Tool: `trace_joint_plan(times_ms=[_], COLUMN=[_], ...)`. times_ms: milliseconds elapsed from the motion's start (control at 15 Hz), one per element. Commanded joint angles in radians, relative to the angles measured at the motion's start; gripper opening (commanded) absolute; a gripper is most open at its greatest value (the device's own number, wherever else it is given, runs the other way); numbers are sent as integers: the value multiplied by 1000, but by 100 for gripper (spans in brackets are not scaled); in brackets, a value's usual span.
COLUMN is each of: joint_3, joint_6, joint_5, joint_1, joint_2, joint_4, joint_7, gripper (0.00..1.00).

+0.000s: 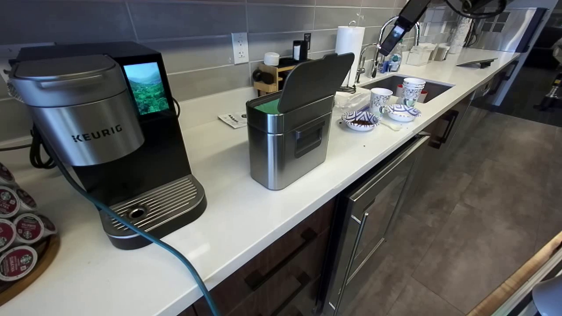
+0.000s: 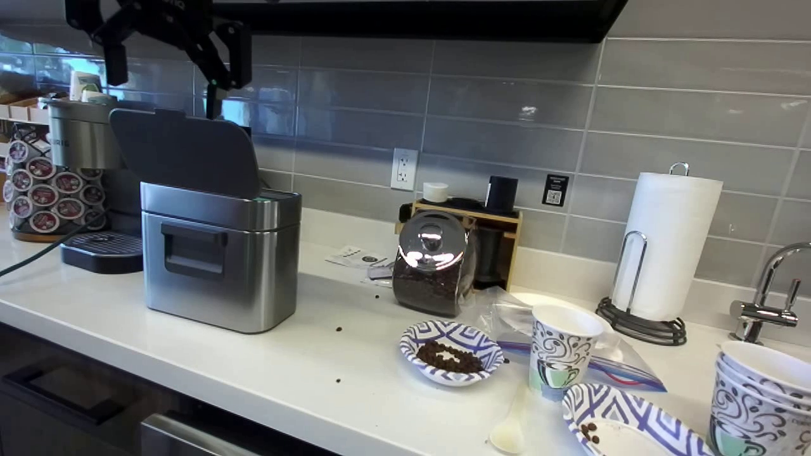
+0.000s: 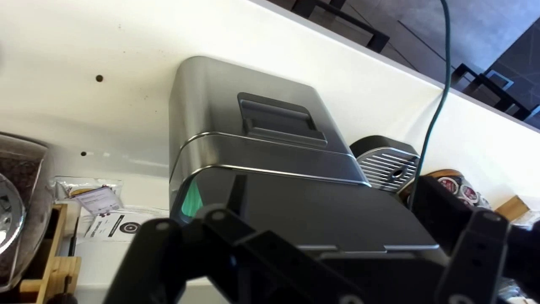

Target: Open the silver bin, pick up the small white container and put it inside the silver bin

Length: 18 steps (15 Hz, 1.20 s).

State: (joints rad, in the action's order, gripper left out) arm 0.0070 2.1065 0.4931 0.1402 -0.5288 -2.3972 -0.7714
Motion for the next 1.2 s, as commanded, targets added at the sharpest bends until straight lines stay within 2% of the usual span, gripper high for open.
trace_joint_plan(times_ms=[0,200,600,1133], joint_3=[-16,-25,-53,-55], joint_6=[134,229,335,293], joint_5=[-21,-5,21,-11], joint_1=[40,73,140,147], joint_2=[-10,3,33,30], joint_4=[-54,-75,-90,-65], joint_7=[-46,-71,-84,-48], gripper=[100,100,100,100])
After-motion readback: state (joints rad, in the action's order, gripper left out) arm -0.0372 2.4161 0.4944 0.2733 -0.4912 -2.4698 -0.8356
